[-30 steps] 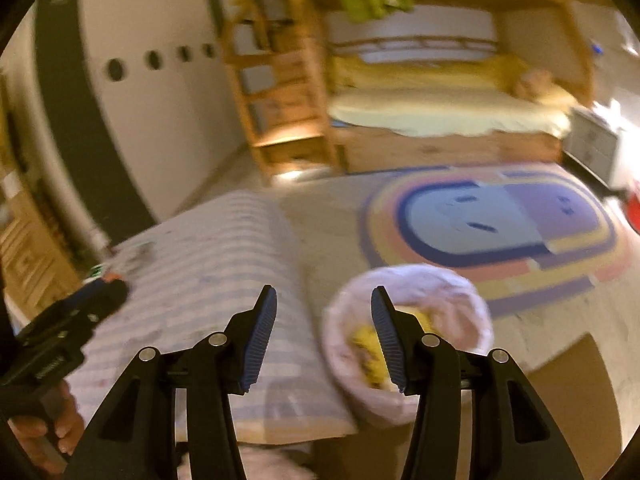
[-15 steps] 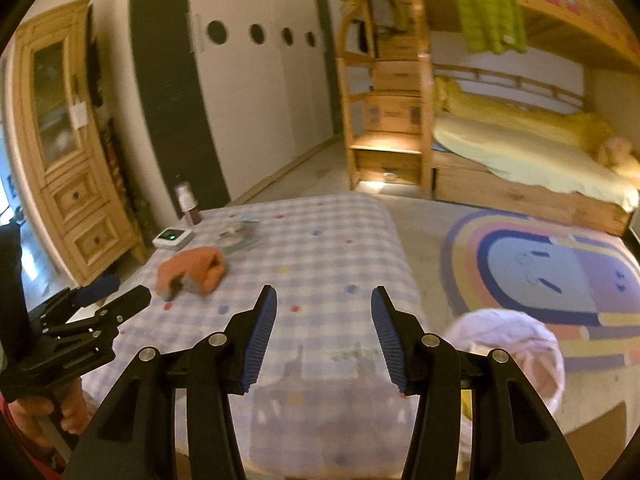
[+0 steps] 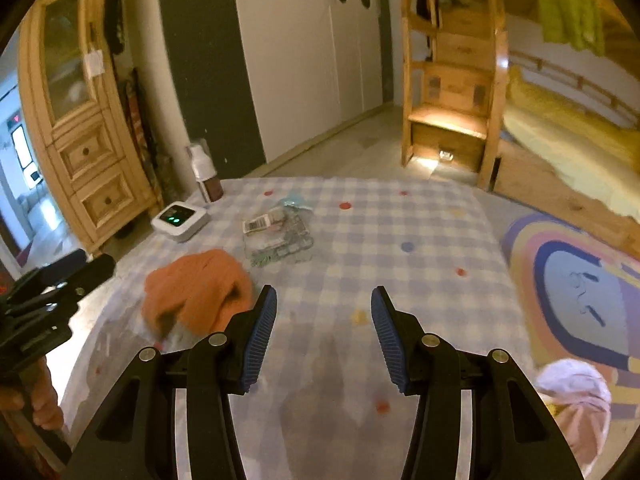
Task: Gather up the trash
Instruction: 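Move both grippers back over the bed toward the glove and packaging, then grasp the clear plastic packaging with the right gripper while the left grasps the orange glove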
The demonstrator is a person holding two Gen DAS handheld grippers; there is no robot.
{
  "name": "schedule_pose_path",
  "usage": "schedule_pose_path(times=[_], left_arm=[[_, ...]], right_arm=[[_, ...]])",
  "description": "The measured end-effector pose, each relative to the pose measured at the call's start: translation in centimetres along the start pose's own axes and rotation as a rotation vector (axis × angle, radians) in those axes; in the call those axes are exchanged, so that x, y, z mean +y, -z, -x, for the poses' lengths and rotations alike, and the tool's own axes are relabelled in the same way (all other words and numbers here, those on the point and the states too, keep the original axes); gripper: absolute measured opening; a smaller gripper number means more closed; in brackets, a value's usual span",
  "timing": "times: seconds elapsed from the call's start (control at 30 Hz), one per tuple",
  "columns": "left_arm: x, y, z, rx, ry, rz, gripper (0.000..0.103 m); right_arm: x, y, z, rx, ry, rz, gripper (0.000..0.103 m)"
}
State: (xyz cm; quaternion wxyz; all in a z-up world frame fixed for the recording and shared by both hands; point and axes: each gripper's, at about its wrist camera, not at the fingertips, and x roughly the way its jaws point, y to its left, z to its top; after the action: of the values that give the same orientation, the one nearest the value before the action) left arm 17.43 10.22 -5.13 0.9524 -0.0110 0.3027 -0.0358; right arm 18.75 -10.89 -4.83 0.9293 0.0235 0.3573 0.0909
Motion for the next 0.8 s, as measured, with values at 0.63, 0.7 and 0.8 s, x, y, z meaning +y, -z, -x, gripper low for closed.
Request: schedule_pose_path(times=[0.63, 0.7, 0.8], left_arm=[[0.3, 0.1, -6.9, 0.186, 0.054, 0.088, 0.078], [0.0, 0.1, -7.1, 0.202, 0.043, 0.075, 0.078], [-0.3, 0.1, -7.2, 0.214, 0.035, 0.063, 0.078]], right_arm=[[0.6, -3.5, -10.0, 0.169, -0.009, 0.046, 0.065], [0.6, -4.0, -10.8, 0.177, -0.018, 0.050, 0.068], [1.1, -4.2, -11.2, 0.183, -0.016, 0.077, 0.064]])
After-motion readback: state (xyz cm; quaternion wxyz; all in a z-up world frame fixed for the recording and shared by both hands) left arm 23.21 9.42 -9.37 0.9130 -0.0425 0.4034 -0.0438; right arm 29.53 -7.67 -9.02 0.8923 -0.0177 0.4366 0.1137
